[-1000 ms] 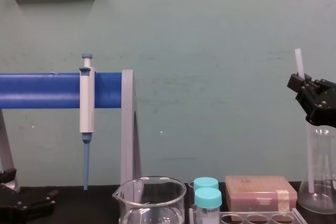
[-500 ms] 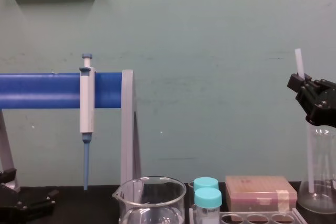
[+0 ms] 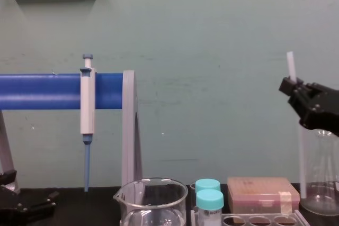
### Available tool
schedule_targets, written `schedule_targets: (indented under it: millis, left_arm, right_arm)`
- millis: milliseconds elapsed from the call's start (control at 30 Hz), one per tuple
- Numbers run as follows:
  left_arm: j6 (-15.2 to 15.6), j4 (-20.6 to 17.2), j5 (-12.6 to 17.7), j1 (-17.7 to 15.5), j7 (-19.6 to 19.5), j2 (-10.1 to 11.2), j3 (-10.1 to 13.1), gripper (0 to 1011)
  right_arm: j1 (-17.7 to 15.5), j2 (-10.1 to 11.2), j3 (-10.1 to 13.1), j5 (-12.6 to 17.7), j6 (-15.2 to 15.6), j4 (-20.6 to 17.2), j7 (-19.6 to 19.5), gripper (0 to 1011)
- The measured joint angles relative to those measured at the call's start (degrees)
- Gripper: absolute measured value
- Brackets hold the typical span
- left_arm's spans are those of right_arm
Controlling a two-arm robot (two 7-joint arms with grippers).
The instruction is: Pick up the stirring rod with one hand, then place it down.
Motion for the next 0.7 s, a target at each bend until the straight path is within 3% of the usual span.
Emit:
schedule_targets:
  millis: [233,700]
  left_arm:
    - [0.00,0.00,0.00,0.00,0.00,0.00,0.00,1000]
    - [0.00,0.00,0.00,0.00,0.00,0.00,0.00,1000]
  right_arm:
    - [1.41,-0.71,-1.18,2.18,1.58,2.51,2.97,72]
    - [3.47,-1.31,-2.58,3.48,2.49,7.13,4.79,72]
